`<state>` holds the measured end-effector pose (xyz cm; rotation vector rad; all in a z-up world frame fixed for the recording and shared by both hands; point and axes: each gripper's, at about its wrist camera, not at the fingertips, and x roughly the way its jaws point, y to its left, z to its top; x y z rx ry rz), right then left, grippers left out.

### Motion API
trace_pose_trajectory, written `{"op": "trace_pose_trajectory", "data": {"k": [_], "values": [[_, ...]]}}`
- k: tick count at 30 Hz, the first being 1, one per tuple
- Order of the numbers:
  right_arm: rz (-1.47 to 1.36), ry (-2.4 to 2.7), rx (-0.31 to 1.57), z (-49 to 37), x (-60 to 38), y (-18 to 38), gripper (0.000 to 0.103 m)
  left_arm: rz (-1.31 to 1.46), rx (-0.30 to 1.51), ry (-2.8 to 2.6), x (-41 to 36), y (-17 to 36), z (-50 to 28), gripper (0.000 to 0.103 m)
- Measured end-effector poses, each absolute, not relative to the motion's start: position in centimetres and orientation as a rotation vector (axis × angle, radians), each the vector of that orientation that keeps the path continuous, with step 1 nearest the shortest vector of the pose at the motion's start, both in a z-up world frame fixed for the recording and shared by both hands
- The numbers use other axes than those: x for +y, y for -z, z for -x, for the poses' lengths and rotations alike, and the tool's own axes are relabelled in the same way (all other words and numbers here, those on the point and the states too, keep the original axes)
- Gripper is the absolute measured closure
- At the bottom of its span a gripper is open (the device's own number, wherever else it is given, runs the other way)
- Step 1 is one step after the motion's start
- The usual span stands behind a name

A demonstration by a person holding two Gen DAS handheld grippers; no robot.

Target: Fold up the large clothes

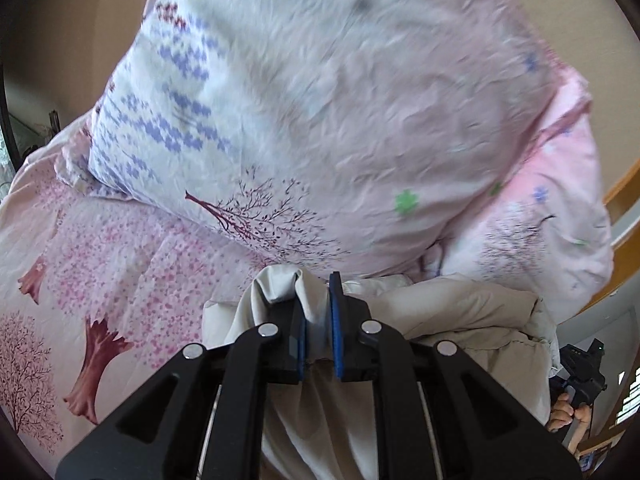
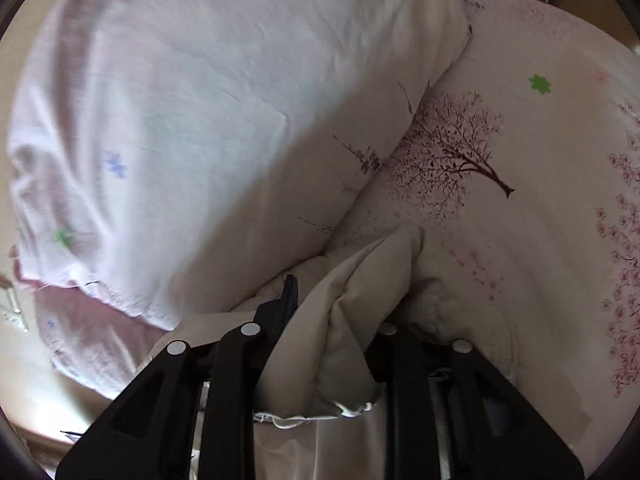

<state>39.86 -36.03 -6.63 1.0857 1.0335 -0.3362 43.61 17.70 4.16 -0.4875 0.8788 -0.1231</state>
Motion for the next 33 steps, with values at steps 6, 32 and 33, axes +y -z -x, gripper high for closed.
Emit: {"op": "trace_pose_trajectory", "data": {"k": [6,32,33], "values": [[-1.180,0.295,0.971,-40.1,-36.8,6.5,0.026,0.481,0.979,0.086,17.1,-2.5,-45.5,0.089],[-0.210,-0.243,1.020,-36.0,-20.3,-2.0,0.082,0.124,0.728,0.326,9.6,-7.0,-29.8,0.016],[-0.209,-0.232,1.041,-36.5,-20.1,-1.5,0.082,0.102,0.742,0.318,9.3,-6.5,-29.9,0.017]]}}
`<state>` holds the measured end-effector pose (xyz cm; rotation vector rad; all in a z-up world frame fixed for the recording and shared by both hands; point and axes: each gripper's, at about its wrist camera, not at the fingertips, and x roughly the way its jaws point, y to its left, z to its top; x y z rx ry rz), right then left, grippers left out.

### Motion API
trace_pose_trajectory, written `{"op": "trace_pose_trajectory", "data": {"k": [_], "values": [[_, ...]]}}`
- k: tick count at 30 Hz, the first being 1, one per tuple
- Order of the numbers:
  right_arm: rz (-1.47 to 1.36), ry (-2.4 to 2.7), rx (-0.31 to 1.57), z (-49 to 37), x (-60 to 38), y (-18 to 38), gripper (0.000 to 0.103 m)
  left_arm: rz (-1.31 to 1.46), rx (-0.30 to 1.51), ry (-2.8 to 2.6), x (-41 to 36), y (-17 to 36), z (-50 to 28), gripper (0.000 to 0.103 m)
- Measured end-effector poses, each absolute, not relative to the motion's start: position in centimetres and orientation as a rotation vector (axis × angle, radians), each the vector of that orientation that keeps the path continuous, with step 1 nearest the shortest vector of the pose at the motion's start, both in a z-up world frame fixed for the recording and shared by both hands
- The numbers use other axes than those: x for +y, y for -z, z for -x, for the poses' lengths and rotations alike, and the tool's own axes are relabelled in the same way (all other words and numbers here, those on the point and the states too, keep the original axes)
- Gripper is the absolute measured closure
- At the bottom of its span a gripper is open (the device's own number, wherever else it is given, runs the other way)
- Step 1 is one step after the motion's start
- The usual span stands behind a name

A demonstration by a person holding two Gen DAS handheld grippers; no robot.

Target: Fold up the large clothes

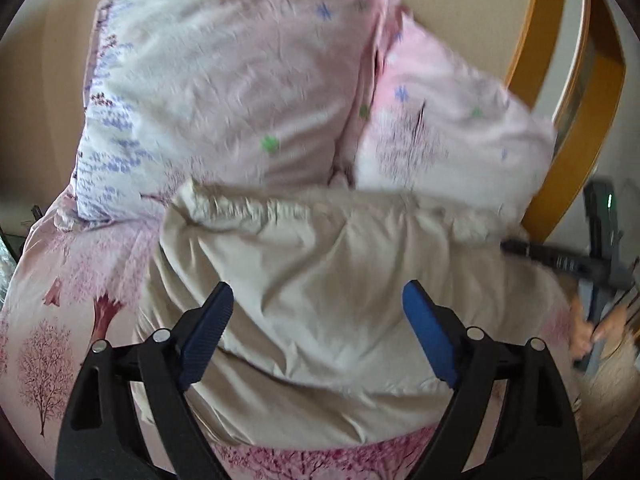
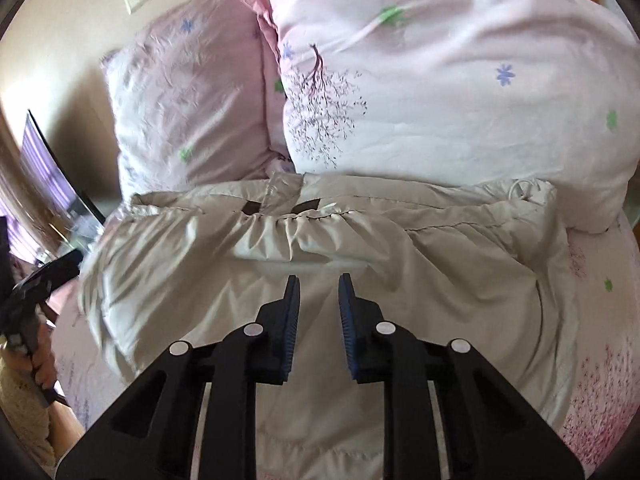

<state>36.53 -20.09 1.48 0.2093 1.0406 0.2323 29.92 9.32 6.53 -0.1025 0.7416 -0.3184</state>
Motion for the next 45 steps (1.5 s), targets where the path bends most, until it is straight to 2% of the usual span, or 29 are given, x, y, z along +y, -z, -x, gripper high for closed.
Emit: {"op": "trace_pose_trajectory", "data": {"k": [8,17,21,22,24,26,28,31,37,40,42,43,44,45], "values": [[-0.240,-0.105,1.225,-40.2,-20.3,3.3,0.083,0.086,0.877,0.240,9.3,-3.0,-33.8,0.028],[-0.410,-0.070,1.378,-43.9,-22.3,6.8,0.084,0.121,0.965,0.163,9.4,-1.8,-38.6,0.034],[-0.453,-0.146,1.288,-41.5,-24.1,4.9,0.083,0.177,0.946,0.192,10.3,-2.1,-37.6,0.034],[-0.465,-0.155,1.246,-40.4,-24.9,4.0,0.082,0.190,0.934,0.202,10.8,-2.3,-36.9,0.031],[-0.498,-0.165,1.125,-37.5,-27.2,1.6,0.078,0.220,0.901,0.211,11.9,-2.8,-35.6,0.029],[-0.504,-0.113,1.024,-35.2,-29.3,-0.3,0.069,0.240,0.865,0.209,12.9,-3.3,-34.4,0.027],[-0.470,-0.030,0.967,-33.1,-31.2,-1.1,0.069,0.236,0.841,0.194,13.7,-3.7,-33.9,0.027],[-0.488,0.037,1.002,-31.9,-33.6,0.5,0.069,0.213,0.845,0.167,14.0,-3.5,-33.7,0.027],[-0.646,0.120,1.137,-32.9,-35.9,7.2,0.070,0.242,0.902,0.111,14.8,-1.2,-35.2,0.028],[-0.624,0.132,1.131,-33.1,-35.5,7.5,0.069,0.242,0.902,0.096,14.6,-0.6,-35.5,0.028],[-0.626,0.136,1.109,-32.4,-35.5,6.6,0.067,0.271,0.882,0.104,15.0,-1.0,-34.8,0.029],[-0.651,0.130,1.081,-32.1,-35.0,5.9,0.061,0.302,0.867,0.121,15.4,-1.3,-34.3,0.029],[-0.681,0.120,1.046,-31.2,-35.3,5.2,0.049,0.334,0.848,0.141,15.9,-1.8,-33.6,0.029],[-0.718,0.128,1.000,-30.0,-35.8,4.4,0.040,0.372,0.818,0.160,16.7,-2.4,-32.6,0.029]]}}
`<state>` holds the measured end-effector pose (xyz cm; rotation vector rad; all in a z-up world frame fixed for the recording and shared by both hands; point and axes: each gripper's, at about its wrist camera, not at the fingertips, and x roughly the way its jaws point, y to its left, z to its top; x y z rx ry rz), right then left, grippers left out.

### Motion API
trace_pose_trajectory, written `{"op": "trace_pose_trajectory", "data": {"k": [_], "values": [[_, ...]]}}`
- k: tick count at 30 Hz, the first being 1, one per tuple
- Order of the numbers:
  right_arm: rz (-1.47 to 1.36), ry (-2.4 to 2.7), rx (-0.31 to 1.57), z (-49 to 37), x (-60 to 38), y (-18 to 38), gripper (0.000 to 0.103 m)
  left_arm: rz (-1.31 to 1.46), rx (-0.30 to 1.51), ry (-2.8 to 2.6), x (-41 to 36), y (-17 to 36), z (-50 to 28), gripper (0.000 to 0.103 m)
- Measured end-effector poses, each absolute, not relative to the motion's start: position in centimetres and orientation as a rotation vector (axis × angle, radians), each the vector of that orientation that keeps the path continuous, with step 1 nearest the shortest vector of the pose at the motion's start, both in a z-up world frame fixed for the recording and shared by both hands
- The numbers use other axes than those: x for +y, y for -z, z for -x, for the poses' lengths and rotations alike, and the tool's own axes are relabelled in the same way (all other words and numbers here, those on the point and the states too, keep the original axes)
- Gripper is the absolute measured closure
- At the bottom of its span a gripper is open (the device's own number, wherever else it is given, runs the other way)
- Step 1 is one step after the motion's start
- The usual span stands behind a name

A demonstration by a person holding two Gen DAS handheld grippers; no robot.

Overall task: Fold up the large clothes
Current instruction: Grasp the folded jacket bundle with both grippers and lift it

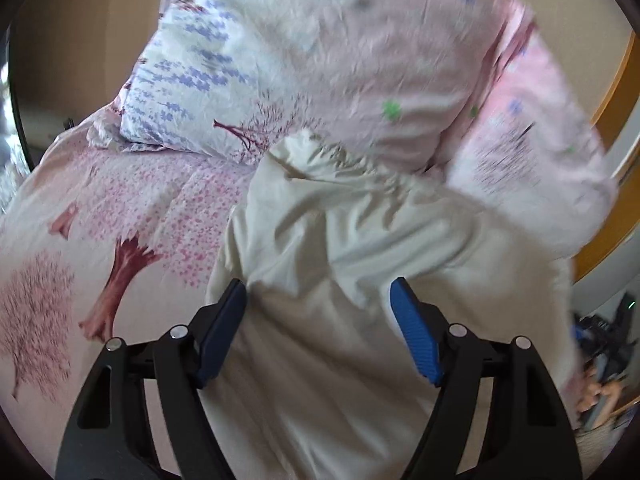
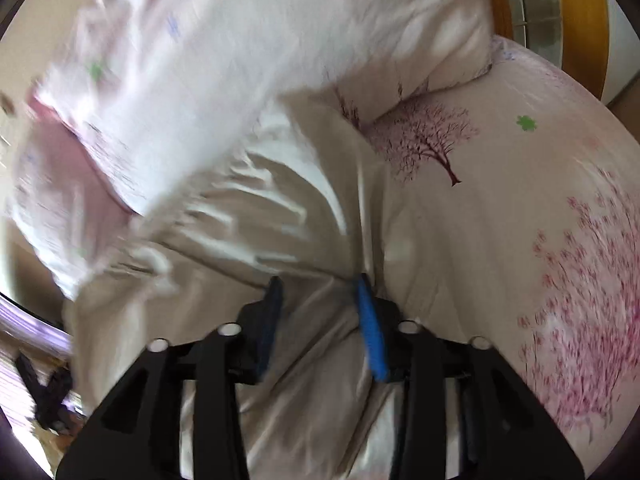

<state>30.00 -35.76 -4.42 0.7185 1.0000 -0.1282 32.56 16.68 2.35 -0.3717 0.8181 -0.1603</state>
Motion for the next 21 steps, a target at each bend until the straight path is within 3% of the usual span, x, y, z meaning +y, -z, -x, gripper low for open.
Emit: {"op": "trace_pose_trajectory", "data": {"k": [1,2,11,21], "values": [[-0.748,0.141,0.966,-28.8,-36.3,3.7,0.028,0.401,0.795,0.174,17.2,-2.8,-31.8,0.026],[-0.792,0.166,0.924,-27.2,-37.0,3.1,0.024,0.431,0.776,0.181,17.9,-3.0,-30.9,0.024],[-1.205,0.212,0.915,-21.4,-39.3,7.6,0.023,0.807,0.778,0.207,23.2,0.8,-24.9,0.021],[-1.409,0.193,0.912,-22.4,-37.8,10.8,0.023,1.056,0.760,0.249,21.3,3.5,-24.4,0.022]]}}
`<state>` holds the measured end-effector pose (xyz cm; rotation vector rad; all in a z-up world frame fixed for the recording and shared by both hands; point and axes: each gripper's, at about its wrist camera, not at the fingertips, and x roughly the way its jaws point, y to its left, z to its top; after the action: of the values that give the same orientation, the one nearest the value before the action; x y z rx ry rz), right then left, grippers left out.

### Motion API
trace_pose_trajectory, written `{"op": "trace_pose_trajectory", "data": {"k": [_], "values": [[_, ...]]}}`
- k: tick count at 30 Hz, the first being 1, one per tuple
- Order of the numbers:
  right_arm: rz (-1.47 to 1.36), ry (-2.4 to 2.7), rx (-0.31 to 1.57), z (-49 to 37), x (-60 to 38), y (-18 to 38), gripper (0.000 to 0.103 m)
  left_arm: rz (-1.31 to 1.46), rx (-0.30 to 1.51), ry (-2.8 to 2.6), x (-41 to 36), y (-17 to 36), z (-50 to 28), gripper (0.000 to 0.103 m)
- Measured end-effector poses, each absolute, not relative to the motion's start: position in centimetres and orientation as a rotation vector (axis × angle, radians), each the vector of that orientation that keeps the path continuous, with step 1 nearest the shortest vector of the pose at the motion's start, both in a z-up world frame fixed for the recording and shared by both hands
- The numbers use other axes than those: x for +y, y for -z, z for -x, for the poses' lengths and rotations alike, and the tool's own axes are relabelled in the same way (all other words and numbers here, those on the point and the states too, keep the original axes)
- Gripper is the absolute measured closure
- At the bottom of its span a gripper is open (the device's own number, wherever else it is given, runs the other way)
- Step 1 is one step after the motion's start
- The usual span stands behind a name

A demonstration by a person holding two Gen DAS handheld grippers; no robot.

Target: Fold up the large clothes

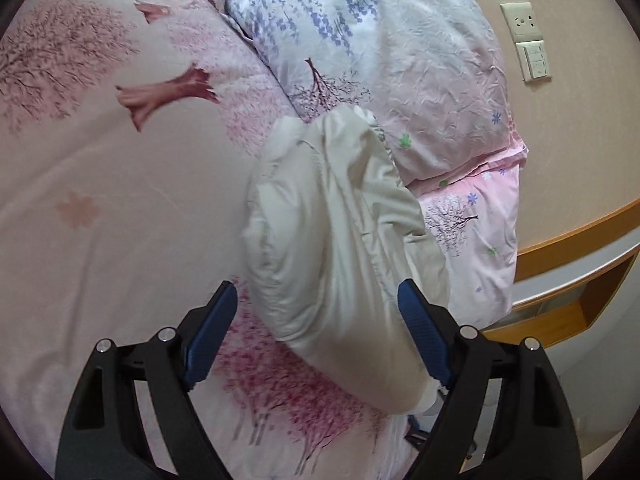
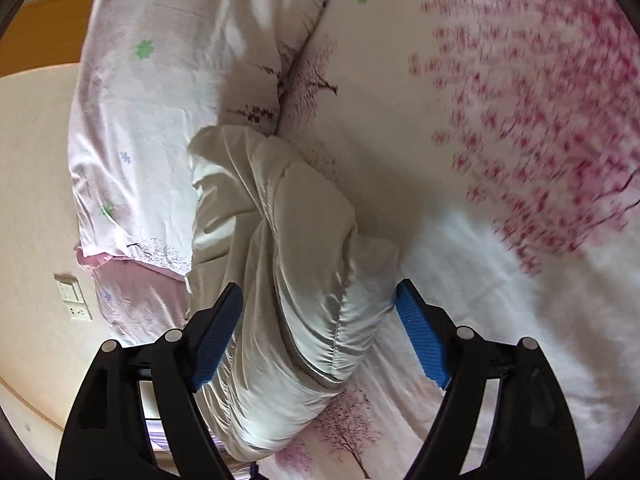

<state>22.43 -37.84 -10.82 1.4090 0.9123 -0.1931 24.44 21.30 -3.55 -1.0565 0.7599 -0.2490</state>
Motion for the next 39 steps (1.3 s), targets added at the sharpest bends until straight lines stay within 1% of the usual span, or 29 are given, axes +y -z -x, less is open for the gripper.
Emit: {"op": "trace_pose_trajectory", "data": {"k": [6,8,13,14,15,17,19,22,25,29,39], "values": [[-1.404,0.197,0.918,-23.9,-37.3,11.6,0.023,1.044,0.755,0.212,20.2,3.4,-26.3,0.022],[-1.398,0.204,0.916,-24.1,-37.3,11.9,0.028,1.062,0.754,0.193,20.4,3.8,-26.6,0.026],[-1.373,0.196,0.900,-24.4,-37.1,12.3,0.043,1.109,0.761,0.162,20.9,5.2,-27.7,0.043],[-1.365,0.193,0.895,-24.4,-37.0,12.2,0.048,1.115,0.762,0.161,20.9,5.4,-27.8,0.045],[-1.355,0.185,0.887,-24.4,-37.0,12.0,0.051,1.126,0.756,0.162,20.9,5.7,-27.8,0.047],[-1.333,0.170,0.871,-24.5,-36.9,11.6,0.062,1.142,0.745,0.169,21.0,5.8,-27.9,0.057],[-1.312,0.157,0.861,-24.7,-36.8,11.0,0.068,1.149,0.730,0.199,21.1,5.8,-28.0,0.070],[-1.275,0.130,0.835,-24.6,-36.4,9.7,0.073,1.132,0.717,0.232,21.4,4.9,-28.1,0.078],[-1.248,0.085,0.817,-24.3,-35.7,8.3,0.074,1.121,0.686,0.256,22.0,3.6,-27.7,0.081],[-1.208,-0.002,0.819,-23.2,-33.8,6.2,0.075,1.102,0.645,0.261,23.7,1.9,-26.0,0.082],[-1.088,-0.149,0.918,-17.4,-27.8,4.9,0.075,1.094,0.615,0.186,29.7,2.1,-15.6,0.082]]}}
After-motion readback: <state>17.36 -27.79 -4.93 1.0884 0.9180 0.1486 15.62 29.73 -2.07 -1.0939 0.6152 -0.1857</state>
